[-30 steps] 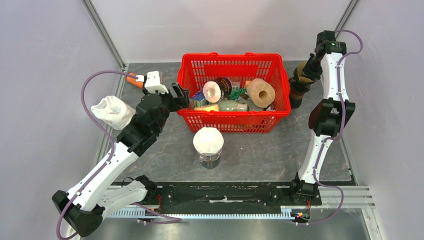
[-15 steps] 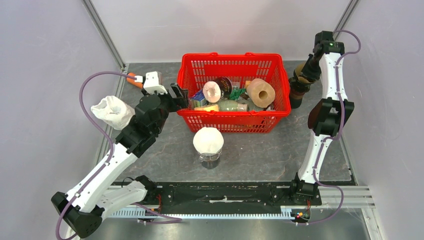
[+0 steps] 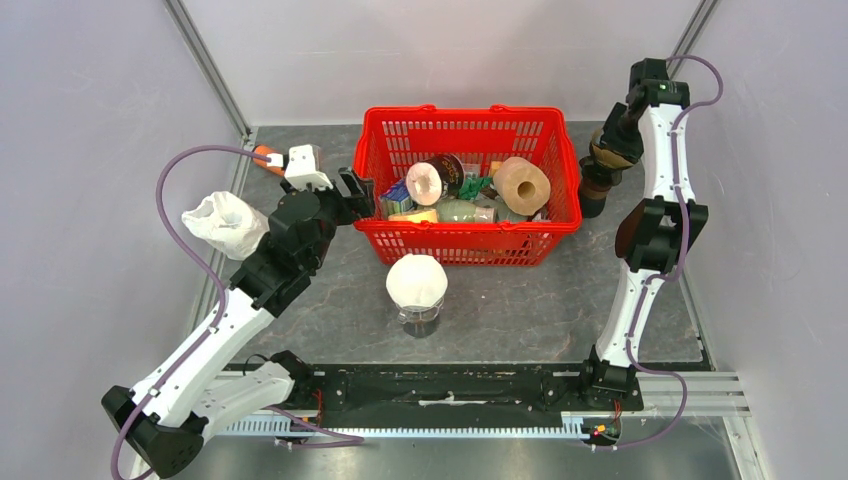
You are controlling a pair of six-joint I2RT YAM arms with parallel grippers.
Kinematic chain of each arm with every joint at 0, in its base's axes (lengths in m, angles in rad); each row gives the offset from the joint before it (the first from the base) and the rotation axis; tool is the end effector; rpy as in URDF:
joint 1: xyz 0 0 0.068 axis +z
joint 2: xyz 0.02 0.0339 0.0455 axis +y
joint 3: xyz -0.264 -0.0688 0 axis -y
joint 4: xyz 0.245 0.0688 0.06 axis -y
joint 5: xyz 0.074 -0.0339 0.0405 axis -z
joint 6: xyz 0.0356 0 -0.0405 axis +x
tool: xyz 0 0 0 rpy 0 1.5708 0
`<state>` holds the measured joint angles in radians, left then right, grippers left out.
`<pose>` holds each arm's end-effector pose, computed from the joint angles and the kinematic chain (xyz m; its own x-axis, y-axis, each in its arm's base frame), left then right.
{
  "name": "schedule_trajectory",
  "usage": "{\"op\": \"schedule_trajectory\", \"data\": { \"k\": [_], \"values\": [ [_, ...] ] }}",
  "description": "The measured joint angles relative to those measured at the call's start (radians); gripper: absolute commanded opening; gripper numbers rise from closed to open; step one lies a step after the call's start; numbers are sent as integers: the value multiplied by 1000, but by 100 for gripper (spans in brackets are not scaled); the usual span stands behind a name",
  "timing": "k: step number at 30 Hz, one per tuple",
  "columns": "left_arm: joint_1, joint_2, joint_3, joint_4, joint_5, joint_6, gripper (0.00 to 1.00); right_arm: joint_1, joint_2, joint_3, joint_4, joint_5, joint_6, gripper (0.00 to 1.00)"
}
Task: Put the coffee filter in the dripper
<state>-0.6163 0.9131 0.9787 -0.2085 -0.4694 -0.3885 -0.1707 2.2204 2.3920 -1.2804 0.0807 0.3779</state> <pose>0.1756 -0.1047 0.3833 -0.1644 -0.2975 -0.9404 0.0949 0.9442 -0.3153 0.4525 -0.0809 0.3267 -0.7444 0.5015 -0.4409 0.5158 0.8512 0.0974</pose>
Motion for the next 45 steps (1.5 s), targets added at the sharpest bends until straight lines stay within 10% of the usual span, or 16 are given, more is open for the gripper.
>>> {"op": "schedule_trajectory", "data": {
  "k": [6, 13, 31, 37, 43, 45],
  "values": [
    [0, 0, 0, 0, -1, 0, 89, 5, -2, 6, 0, 4, -8, 62],
    [0, -3, 0, 0, -1, 0, 89, 5, -2, 6, 0, 0, -16, 33],
    [0, -4, -3, 0, 1, 0, 89, 5, -6, 33, -4, 9, -13, 41],
    [0, -4, -3, 0, 5, 0, 89, 5, -77, 33, -3, 31, -21, 48],
    [0, -6, -3, -5, 3, 0, 90, 5, -266, -35, 51, 47, -51, 96],
    [0, -9, -3, -16, -3, -4, 90, 4, -409, -183, 128, 81, -53, 97]
  ]
}}
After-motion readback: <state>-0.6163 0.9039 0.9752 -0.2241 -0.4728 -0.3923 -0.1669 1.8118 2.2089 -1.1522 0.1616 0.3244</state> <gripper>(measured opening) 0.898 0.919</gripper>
